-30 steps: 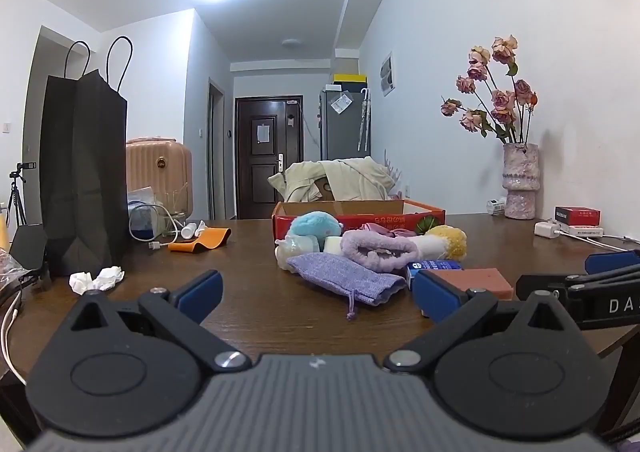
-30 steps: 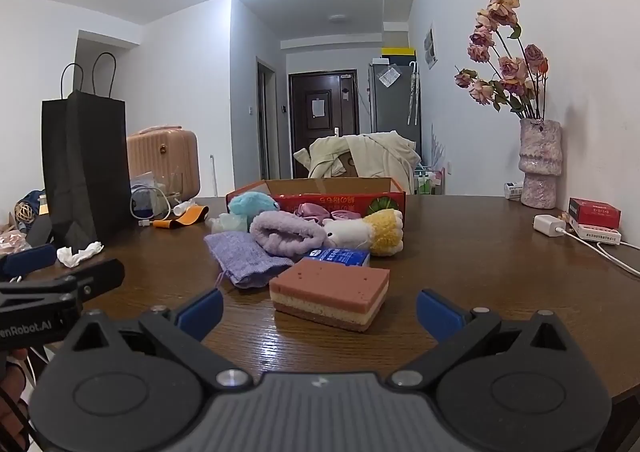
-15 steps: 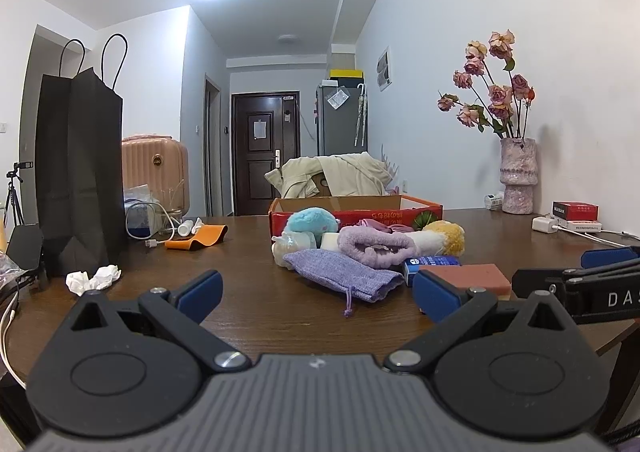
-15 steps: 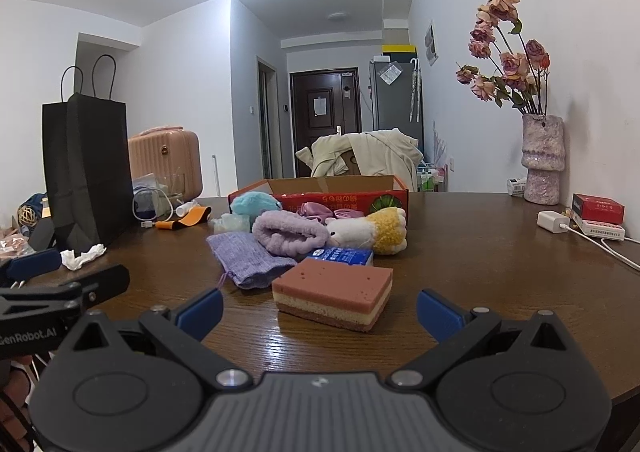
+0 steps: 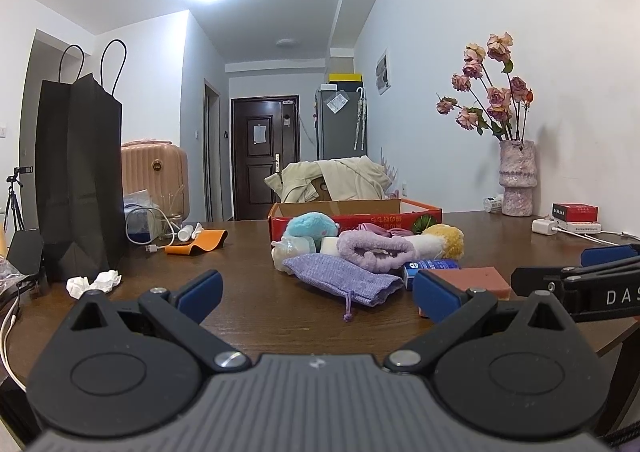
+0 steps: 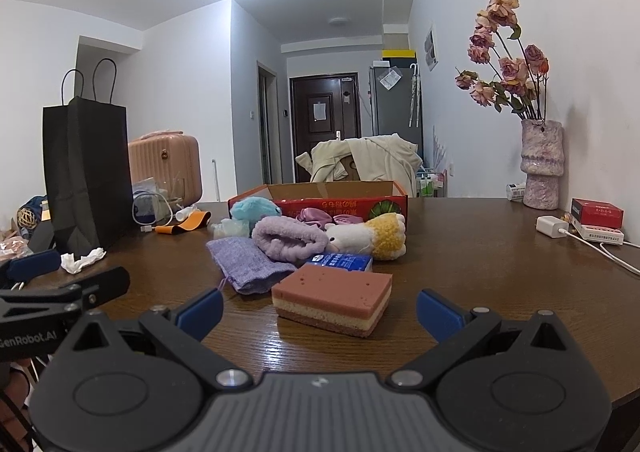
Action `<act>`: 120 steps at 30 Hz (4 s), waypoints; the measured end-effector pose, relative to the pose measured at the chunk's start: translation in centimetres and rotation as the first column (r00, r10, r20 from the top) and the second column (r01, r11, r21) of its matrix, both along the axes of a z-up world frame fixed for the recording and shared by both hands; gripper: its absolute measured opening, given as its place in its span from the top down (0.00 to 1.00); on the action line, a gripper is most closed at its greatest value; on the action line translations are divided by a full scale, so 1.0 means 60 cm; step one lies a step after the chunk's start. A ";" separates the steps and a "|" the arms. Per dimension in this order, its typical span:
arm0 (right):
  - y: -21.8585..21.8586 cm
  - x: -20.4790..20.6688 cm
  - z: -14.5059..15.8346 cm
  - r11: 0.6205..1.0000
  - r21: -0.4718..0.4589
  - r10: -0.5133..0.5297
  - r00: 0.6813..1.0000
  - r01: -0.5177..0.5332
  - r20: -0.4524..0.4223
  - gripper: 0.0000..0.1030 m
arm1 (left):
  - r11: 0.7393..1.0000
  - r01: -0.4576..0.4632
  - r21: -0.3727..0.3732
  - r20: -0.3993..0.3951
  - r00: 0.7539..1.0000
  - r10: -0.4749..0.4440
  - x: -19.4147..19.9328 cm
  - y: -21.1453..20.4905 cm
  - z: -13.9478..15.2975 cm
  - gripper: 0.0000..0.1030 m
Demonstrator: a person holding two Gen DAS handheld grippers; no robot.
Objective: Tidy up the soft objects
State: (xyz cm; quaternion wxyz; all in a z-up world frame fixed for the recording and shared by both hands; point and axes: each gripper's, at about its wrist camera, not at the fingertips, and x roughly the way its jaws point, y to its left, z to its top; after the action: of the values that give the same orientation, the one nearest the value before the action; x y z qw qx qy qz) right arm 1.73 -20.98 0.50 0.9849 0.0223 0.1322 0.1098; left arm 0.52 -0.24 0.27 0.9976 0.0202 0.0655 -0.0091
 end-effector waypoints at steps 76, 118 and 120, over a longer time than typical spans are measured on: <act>-0.082 0.210 -0.046 0.949 0.316 0.088 0.951 0.011 -0.297 0.51 | 0.918 0.251 -0.308 -0.423 0.828 -0.368 0.322 -0.068 -0.011 0.64; 0.210 1.045 0.041 0.981 0.123 0.193 0.821 -0.150 -0.537 0.74 | 0.972 -0.105 -0.211 -0.603 0.797 -0.045 0.990 0.130 0.098 0.74; 0.209 1.040 0.036 0.979 0.139 0.200 0.811 -0.147 -0.549 0.74 | 0.974 -0.083 -0.213 -0.588 0.807 -0.060 0.987 0.131 0.108 0.72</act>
State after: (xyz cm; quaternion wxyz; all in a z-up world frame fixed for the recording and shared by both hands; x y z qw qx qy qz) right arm 64.11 -8.41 2.67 0.8865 0.0858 0.4116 0.1935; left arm 59.73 7.63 6.77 0.9232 -0.0986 0.3711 -0.0162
